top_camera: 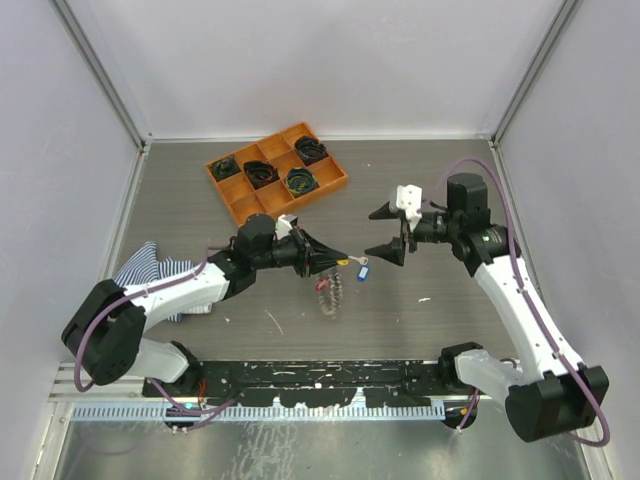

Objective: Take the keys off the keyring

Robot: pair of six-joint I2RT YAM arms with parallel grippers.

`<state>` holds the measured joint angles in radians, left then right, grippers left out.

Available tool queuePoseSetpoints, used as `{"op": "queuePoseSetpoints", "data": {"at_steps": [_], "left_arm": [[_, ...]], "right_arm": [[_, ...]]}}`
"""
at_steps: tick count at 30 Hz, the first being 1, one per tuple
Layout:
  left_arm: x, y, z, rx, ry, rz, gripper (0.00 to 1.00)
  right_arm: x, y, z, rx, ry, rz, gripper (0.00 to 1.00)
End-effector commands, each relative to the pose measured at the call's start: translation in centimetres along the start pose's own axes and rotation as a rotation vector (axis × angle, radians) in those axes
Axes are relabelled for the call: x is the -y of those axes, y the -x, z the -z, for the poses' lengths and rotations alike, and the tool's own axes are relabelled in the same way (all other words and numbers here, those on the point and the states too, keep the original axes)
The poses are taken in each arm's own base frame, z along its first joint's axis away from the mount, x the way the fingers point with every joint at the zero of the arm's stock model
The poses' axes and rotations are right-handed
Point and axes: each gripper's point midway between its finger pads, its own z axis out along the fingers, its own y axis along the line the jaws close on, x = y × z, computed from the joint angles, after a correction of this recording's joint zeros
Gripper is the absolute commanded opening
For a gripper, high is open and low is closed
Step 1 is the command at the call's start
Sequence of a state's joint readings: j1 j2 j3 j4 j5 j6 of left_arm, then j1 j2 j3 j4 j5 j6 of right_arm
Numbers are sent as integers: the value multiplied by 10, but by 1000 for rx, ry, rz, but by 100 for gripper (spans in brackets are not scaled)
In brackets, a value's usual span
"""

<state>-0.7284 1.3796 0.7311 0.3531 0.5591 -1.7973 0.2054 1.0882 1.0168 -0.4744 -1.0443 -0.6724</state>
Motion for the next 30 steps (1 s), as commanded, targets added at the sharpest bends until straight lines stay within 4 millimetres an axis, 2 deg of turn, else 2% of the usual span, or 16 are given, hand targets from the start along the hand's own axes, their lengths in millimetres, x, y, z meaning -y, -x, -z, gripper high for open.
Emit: {"op": "queuePoseSetpoints", "data": {"at_steps": [1,6,13,19,26,30], "left_arm": [[64,-22,11,-4,-165,36,0],[70,-10,12,74,-175,78,0],[102,-8,7,67,-323,100,0],[111,-3,-8,34,-366,120,0],[118,-5,-11,19,-380,112,0],[117,-6,-10,22,-379,113,0]], "right_arm": [[-34,36,13,115,140,353,80],[-43,55,21,136,187,516,77],[-18,53,22,42,109,583,56],[-27,57,5,6,110,620,44],[-12,48,-2,-54,51,614,42],[-14,42,-5,-65,58,617,42]]}}
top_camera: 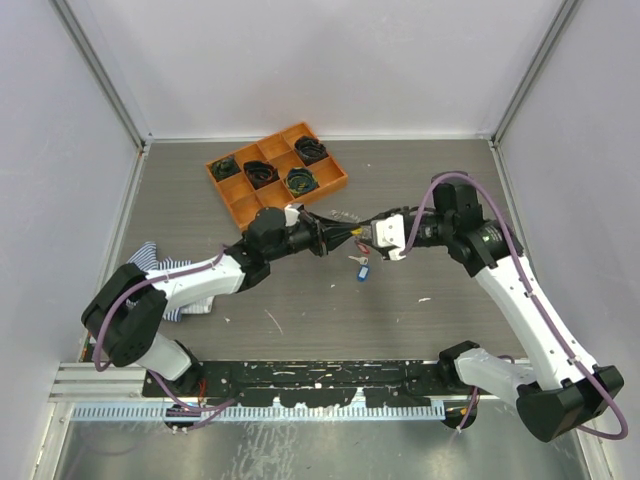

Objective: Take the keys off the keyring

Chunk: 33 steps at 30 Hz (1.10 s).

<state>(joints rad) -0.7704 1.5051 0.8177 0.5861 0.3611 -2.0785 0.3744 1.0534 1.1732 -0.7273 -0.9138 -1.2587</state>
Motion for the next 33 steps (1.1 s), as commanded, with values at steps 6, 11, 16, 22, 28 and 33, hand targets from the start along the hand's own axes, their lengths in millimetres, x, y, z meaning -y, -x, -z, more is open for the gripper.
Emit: {"op": "queuePoseSetpoints", "data": {"at_steps": [6,11,16,22,28,33], "left_arm": [[52,-36,10,-93,-158,-61,0],[52,-37,11,-95,-158,-65,0],[52,-38,12,-97,-158,-64,0],[55,-40,12,-102,-163,-67,0],[56,-41,12,-109,-167,-66,0],[56,-44,11,-120,-167,-66,0]], "right_arm": [[7,-11,-6,-39,-53,25,41],[12,-13,-8,-52,-68,25,36],[10,-12,-11,-49,-62,27,32],[7,-15,-13,-62,-55,37,28],[3,-18,-16,-70,-46,52,31],[4,-21,-18,-86,-51,60,30]]}}
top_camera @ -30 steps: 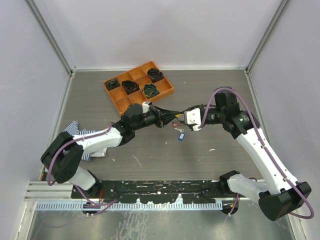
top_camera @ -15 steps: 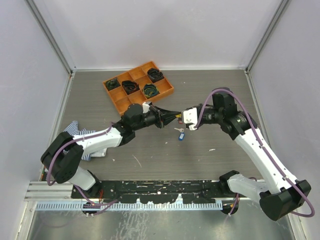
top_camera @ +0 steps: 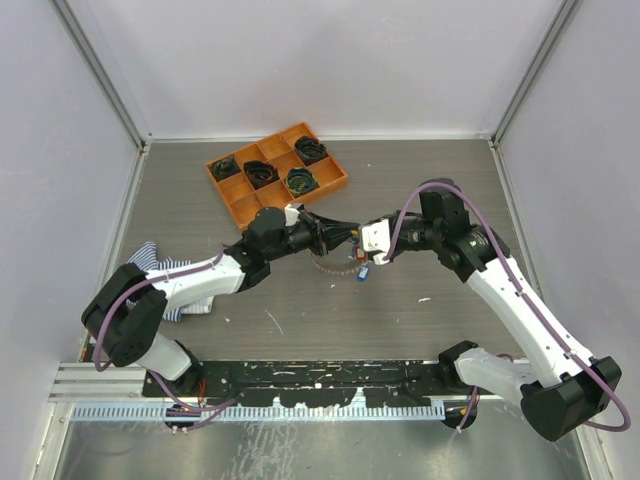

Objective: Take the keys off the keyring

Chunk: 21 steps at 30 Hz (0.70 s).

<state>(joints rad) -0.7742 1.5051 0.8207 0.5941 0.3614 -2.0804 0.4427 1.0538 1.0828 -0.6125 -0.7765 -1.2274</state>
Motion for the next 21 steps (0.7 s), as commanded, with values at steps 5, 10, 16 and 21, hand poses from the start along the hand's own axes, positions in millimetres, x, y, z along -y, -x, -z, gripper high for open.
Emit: {"op": "queuePoseSetpoints", "data": {"at_steps": [5,10,16,21], "left_arm": [[54,-44,9,-118,-159,-65,0],[53,-44,8,-118,-158,-62,0],[53,-44,9,-119,-169,-58,8],[47,-43,14,-120,-167,-54,25]], "right_arm": [[11,4,-2,-8,-39,49,23],[13,4,-1,-15,-48,52,9],[21,11,3,-5,-82,19,1],[36,18,11,23,-139,-58,1]]}}
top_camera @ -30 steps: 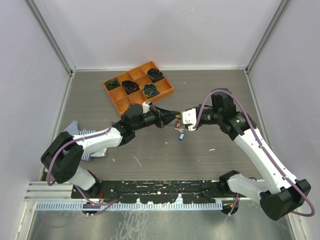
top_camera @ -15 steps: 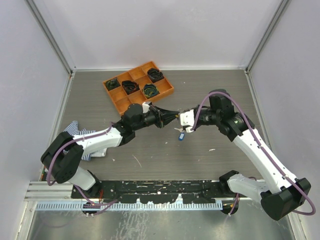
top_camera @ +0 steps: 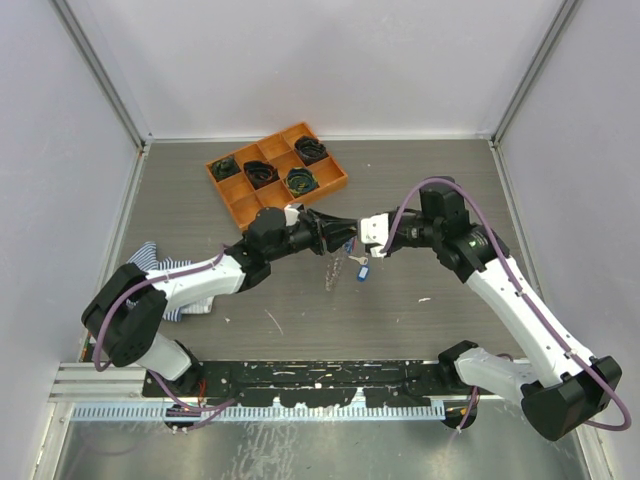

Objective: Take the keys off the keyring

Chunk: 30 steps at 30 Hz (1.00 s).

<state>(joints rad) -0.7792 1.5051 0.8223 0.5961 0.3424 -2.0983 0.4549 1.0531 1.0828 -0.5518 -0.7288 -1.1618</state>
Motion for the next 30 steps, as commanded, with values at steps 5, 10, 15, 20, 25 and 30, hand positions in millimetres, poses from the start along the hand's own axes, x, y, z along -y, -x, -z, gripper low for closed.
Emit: {"op": "queuePoseSetpoints", "data": {"at_steps": [5,10,15,20,25,30], "left_arm": [[39,-42,21,-134,-162,-62,28],[36,-44,27,-144,-168,-70,36],[33,-44,38,-164,-182,-95,47],[29,-46,57,-178,-184,-167,54],[39,-52,94,-197,-247,-371,55],[47,-56,134,-141,-342,-880,53]], "right_arm": [[26,20,12,68,-92,-100,1],[27,22,16,91,-99,-158,1],[23,20,16,104,-86,-197,1],[23,16,19,122,-91,-249,1],[21,17,26,165,-76,-326,1],[11,18,27,179,-32,-371,1]]}}
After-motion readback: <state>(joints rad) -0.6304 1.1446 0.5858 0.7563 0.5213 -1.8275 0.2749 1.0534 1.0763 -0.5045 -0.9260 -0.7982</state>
